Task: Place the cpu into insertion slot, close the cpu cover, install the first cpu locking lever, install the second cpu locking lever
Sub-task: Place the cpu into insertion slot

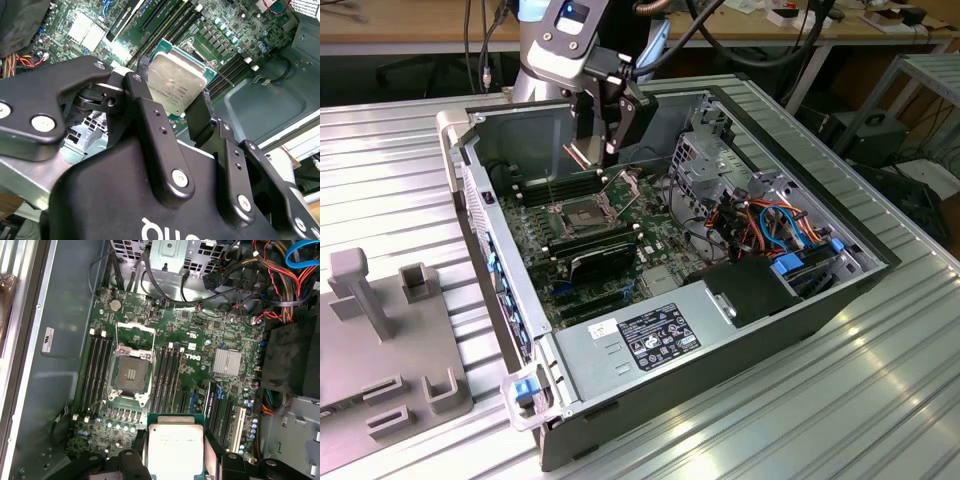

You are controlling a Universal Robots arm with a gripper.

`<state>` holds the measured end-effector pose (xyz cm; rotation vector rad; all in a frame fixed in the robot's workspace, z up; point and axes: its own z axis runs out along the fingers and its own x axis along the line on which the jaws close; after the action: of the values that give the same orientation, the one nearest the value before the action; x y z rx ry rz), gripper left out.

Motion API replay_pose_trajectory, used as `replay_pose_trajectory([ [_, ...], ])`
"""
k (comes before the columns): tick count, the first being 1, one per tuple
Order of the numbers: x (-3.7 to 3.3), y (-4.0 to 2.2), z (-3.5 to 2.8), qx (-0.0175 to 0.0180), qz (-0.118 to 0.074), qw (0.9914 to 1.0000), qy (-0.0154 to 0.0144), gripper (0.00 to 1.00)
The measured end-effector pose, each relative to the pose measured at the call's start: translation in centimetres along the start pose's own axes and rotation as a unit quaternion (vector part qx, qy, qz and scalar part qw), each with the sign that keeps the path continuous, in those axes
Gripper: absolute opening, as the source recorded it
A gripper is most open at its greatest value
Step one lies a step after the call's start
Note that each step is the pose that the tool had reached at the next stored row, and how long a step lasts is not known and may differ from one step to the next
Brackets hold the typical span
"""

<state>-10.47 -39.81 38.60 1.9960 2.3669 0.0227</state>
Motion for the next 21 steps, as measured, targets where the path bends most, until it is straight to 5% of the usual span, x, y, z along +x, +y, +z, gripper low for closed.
replay_pose_trajectory([
  [21, 0.00, 0.00, 0.00, 0.0012, 0.046, 0.99894, -0.0019, 0.55],
])
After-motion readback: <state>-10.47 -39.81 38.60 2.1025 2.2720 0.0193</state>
